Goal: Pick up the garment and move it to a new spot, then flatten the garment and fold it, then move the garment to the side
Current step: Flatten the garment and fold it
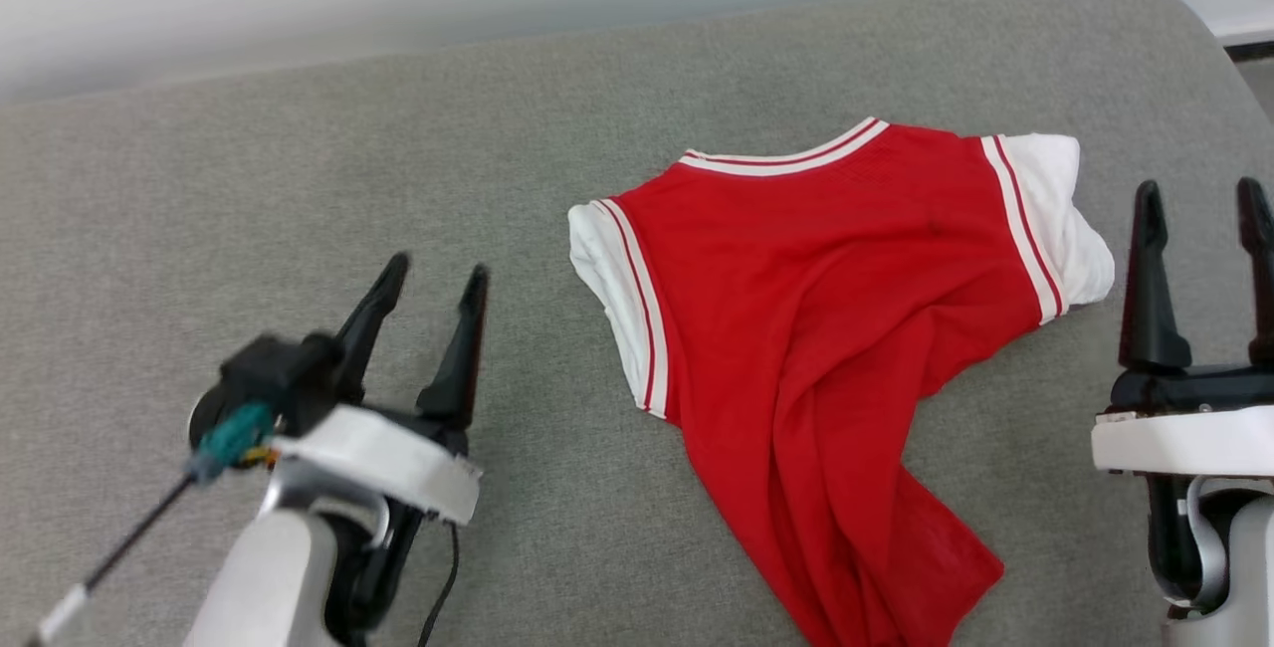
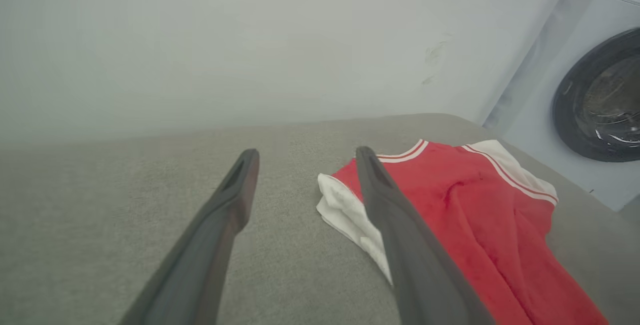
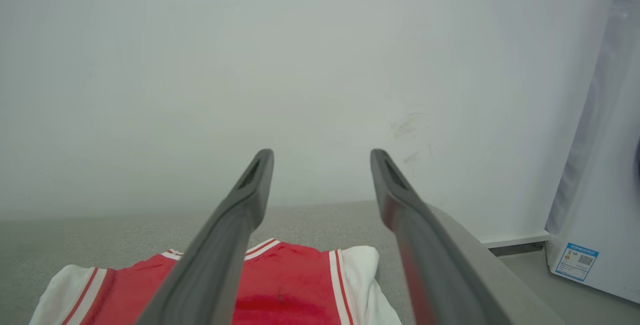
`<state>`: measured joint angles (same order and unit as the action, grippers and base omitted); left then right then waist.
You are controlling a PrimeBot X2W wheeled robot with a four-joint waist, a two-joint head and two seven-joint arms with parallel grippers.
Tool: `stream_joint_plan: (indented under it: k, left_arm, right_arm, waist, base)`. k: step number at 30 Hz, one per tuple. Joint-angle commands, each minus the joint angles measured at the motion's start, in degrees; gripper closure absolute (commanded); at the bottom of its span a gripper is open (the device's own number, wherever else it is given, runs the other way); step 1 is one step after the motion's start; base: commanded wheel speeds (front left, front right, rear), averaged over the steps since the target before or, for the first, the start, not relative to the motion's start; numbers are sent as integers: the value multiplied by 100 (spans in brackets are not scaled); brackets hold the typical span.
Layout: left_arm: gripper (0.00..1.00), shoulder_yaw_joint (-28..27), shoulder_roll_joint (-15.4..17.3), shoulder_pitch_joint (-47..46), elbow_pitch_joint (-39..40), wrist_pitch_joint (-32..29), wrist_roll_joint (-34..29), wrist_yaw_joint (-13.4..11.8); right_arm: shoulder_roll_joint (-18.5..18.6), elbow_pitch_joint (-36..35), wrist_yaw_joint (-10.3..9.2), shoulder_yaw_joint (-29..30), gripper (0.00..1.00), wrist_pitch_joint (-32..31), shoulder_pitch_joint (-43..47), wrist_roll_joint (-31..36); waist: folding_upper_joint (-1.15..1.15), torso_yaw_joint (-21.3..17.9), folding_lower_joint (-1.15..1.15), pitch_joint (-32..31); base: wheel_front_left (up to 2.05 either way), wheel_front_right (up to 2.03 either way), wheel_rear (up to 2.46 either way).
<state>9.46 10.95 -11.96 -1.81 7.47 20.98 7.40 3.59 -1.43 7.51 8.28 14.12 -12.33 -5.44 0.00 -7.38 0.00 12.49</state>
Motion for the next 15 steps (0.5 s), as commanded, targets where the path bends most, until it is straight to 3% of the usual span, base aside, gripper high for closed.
stream_joint_plan:
  k: [1,5,6,7,8,12,15]
  left_arm:
    - [0,180,150,-338,32,-330,207,2]
    - [0,582,548,-1195,-27,-1461,711,3]
    - [0,582,548,-1195,-27,-1461,711,3]
    - [0,781,738,-1641,-166,-2156,995,3]
    - [0,781,738,-1641,-166,-2156,995,3]
    - [0,1281,1275,-2522,-523,-3625,1334,3]
    - [0,1560,1439,-2985,-791,-4345,1554,3]
  right_arm:
    - [-31,-101,-4,91,0,43,34,65]
    - [-78,-260,-4,294,0,76,-116,217]
    - [-78,-260,-4,294,0,76,-116,217]
    - [-80,-306,-4,316,0,89,-170,145]
    - [-80,-306,-4,316,0,89,-170,145]
    - [-76,-241,-4,309,0,100,-172,11]
    - [-77,-68,-4,345,0,101,-195,-37]
  waist:
    - [0,-112,0,122]
    - [0,-265,0,306]
    - [0,-265,0,306]
    - [0,-332,0,411]
    - [0,-332,0,411]
    - [0,-476,0,634]
    - [0,-585,0,792]
  base:
    - [0,0,0]
    - [0,0,0]
    - [0,0,0]
    - [0,0,0]
    - [0,0,0]
    - [0,0,0]
    - [0,0,0]
